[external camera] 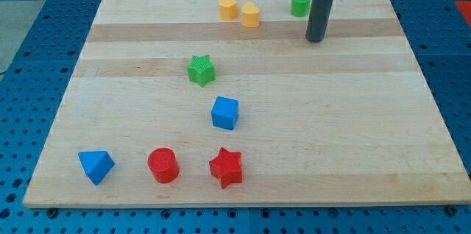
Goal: Move the yellow hexagon above the yellow heart
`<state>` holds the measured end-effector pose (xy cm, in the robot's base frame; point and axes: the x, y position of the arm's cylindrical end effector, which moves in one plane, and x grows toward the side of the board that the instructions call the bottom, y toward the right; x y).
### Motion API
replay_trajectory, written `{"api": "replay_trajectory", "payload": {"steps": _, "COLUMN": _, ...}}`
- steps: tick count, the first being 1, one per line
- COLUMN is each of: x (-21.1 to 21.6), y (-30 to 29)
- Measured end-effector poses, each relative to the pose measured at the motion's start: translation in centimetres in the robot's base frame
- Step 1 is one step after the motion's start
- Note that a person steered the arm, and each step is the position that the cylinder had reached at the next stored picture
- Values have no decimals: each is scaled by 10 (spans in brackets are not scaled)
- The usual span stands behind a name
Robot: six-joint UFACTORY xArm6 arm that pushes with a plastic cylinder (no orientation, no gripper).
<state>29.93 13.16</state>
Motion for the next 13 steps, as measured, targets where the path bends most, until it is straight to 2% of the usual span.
{"api": "replay_trajectory", "payload": {"steps": 1, "x": -35, "y": -15}}
{"api": "replay_trajectory", "payload": {"steps": 2, "x": -35, "y": 77}}
{"api": "replay_trajectory", "payload": {"steps": 3, "x": -85, "y": 114}}
{"api": "replay_trajectory", "payload": {"steps": 4, "x": -105, "y": 85}}
{"api": "replay_trajectory", "payload": {"steps": 5, "x": -95, "y": 17}}
{"api": "replay_trajectory", "payload": {"steps": 7, "x": -5, "y": -147}}
{"api": "replay_trajectory", "payload": {"steps": 8, "x": 37, "y": -94}}
{"api": "replay_trajectory", "payload": {"steps": 9, "x": 65, "y": -109}}
{"api": "replay_trajectory", "payload": {"steps": 11, "x": 62, "y": -179}}
{"api": "replay_trajectory", "payload": {"steps": 12, "x": 62, "y": -148}}
{"api": "replay_trajectory", "payload": {"steps": 13, "x": 35, "y": -149}}
